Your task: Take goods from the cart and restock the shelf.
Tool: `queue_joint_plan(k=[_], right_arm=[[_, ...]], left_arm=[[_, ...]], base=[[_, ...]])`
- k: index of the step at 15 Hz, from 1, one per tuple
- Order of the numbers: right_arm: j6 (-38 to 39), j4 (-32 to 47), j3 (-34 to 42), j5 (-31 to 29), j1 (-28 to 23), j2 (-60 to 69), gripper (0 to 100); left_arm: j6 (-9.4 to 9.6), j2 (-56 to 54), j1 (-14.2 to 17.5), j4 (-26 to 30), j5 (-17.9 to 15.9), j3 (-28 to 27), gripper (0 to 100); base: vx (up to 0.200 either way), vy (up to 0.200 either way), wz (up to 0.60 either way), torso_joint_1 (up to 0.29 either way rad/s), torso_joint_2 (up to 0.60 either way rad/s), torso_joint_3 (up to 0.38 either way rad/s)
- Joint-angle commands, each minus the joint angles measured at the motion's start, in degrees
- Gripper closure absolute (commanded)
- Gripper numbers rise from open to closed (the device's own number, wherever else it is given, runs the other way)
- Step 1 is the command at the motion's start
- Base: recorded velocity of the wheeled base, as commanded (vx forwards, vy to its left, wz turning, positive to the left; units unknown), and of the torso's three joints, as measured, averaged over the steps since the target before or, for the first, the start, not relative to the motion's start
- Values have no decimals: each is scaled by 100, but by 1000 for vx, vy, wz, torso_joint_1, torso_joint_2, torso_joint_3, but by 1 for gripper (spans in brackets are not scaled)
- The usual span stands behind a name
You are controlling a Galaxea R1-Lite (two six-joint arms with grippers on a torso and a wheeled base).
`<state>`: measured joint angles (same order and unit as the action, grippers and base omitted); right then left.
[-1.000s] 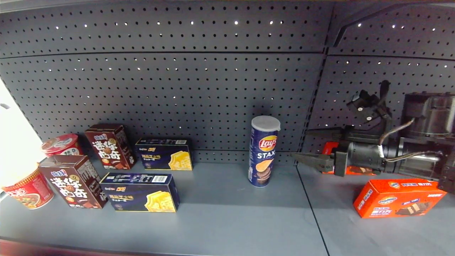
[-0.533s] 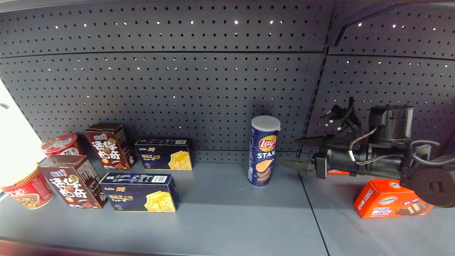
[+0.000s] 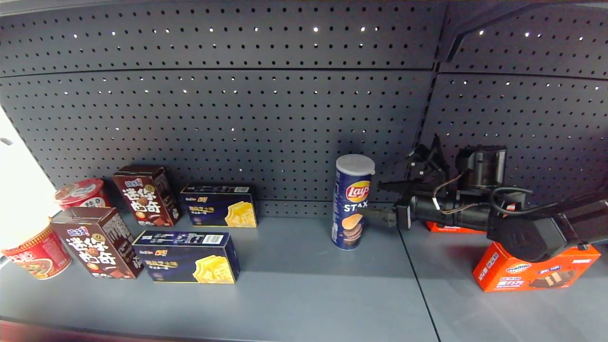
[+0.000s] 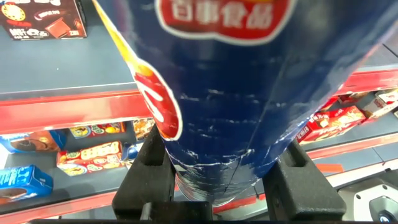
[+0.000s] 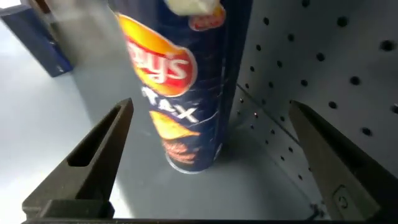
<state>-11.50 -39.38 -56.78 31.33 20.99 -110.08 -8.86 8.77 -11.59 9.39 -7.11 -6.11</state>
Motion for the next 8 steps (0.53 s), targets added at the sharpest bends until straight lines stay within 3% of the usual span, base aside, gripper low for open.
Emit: queue_joint_plan(k=[1, 8], right_arm=[[-11, -88, -140, 31, 10, -356, 0], [350, -765, -351, 216, 318, -1068, 0]], left_arm=[[-1, -6, -1, 2, -1, 4, 100], [-1, -6, -1, 2, -1, 4, 100]], base=[[0, 0, 0, 0, 0, 0], [0, 0, 0, 0, 0, 0]])
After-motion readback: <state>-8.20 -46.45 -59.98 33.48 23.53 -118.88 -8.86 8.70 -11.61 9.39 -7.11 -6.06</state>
